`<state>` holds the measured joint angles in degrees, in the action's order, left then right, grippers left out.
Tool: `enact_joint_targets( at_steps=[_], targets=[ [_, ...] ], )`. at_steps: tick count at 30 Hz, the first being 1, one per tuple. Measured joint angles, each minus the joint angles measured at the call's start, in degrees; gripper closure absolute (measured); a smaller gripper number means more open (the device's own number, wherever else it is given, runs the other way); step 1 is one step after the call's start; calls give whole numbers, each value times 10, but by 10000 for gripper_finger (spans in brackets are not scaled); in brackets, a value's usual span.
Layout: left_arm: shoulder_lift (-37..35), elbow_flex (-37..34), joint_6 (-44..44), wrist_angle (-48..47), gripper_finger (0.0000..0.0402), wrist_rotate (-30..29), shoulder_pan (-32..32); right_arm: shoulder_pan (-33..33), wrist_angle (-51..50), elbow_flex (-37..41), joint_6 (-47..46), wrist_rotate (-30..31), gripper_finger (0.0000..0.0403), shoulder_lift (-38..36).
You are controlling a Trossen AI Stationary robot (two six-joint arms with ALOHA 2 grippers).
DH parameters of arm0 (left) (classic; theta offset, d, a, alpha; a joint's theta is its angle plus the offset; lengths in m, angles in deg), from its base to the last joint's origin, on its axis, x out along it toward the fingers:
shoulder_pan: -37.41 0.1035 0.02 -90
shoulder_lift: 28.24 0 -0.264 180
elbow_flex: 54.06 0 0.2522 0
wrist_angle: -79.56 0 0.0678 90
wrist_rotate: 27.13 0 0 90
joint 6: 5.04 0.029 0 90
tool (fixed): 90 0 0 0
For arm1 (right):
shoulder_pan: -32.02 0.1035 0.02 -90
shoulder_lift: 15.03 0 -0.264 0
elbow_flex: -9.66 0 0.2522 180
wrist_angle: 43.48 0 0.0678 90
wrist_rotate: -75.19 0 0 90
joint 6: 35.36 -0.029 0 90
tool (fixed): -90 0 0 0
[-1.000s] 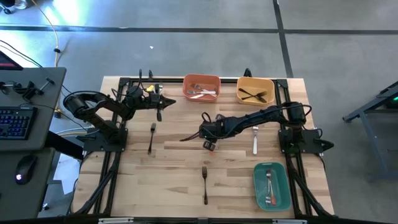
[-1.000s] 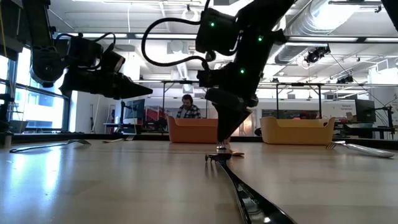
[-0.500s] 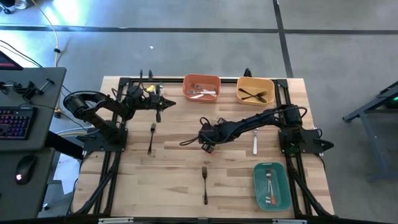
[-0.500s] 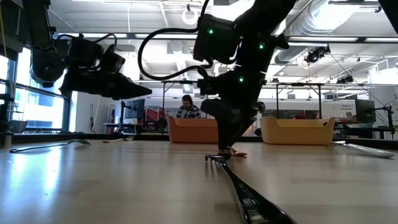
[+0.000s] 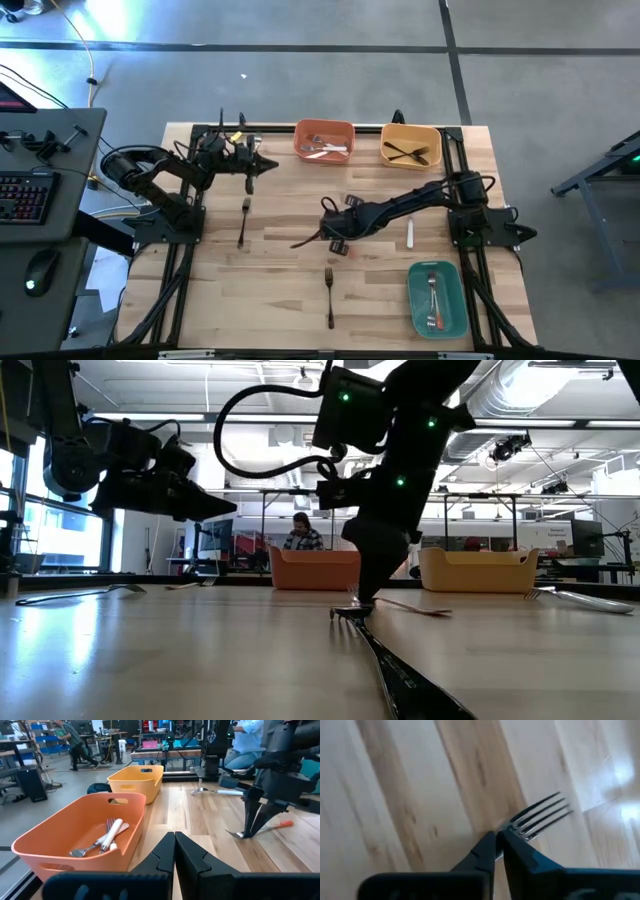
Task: Sort silverware by color (type)
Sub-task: Put the orange fork into the green bin
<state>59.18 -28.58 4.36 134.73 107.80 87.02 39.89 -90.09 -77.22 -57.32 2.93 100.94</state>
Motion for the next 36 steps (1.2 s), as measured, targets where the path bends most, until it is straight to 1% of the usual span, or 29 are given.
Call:
enact_joint_targets(
  at_steps=[2, 6, 10, 14, 20, 29, 31, 34, 36],
  targets=[
    [0, -1, 3, 0, 401, 0, 0, 4, -7, 0, 0, -6, 398, -2],
    [0, -1, 5, 0, 401, 0, 0, 10, -17, 1, 1, -24, 393, -12],
    [0, -1, 7, 0, 401, 0, 0, 20, -39, 5, 4, -43, 401, -34],
    [0, -1, 7, 0, 401, 0, 0, 31, -61, 4, -3, -32, 402, -64],
    [0, -2, 7, 0, 401, 0, 0, 52, -90, 4, -17, -24, 403, -85],
    [0, -2, 3, -1, 401, 0, 0, 61, -86, 3, -112, -25, 402, -75],
    [0, -2, 3, -1, 401, 0, 0, 61, -90, 3, -118, -13, 402, -73],
    [0, -2, 3, -2, 401, 0, 0, 60, -87, 3, -127, -17, 400, -61],
    [0, -2, 3, -3, 401, 0, 0, 60, -83, 3, -128, -18, 390, -52]
  ],
)
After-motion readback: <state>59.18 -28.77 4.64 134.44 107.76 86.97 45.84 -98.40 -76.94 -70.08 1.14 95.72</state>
